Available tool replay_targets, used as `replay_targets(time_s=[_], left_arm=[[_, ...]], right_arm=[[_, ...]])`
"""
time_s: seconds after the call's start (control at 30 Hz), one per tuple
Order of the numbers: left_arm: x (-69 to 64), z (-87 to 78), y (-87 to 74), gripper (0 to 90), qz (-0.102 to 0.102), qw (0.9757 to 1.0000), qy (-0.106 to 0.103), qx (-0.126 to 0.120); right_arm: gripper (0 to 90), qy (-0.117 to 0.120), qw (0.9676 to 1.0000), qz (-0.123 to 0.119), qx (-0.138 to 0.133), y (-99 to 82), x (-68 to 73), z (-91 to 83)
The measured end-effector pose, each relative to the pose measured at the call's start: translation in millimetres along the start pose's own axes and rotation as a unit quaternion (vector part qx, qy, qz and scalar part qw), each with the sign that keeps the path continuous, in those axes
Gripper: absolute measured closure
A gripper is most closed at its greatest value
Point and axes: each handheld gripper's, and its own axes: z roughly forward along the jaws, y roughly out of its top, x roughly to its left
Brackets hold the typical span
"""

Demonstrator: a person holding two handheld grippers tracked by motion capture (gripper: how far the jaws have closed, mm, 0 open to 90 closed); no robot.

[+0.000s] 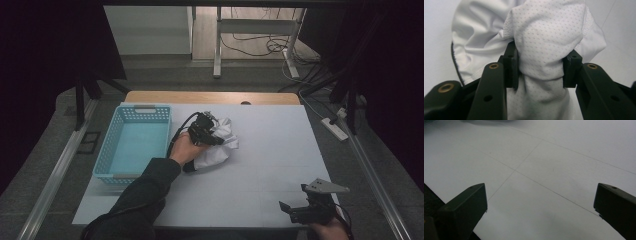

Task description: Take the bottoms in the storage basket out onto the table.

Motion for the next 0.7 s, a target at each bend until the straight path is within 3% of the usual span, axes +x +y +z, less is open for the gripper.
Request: replay_targets(time_s=[0.07, 0.7], left_arm=[[-0.4, 3.6, -1.9, 57.3, 0.01, 0.9999, 0.005, 0.004], [3.6, 26.4, -11.1, 49.5, -0.015, 0.9995, 0.001, 0.027]], right_arm=[[0.0, 0.0, 1.0, 0.0, 0.0, 0.0, 0.1, 0.0], [0.0, 0.001, 1.0, -0.002, 0.0, -0.1, 0.4, -0.1]])
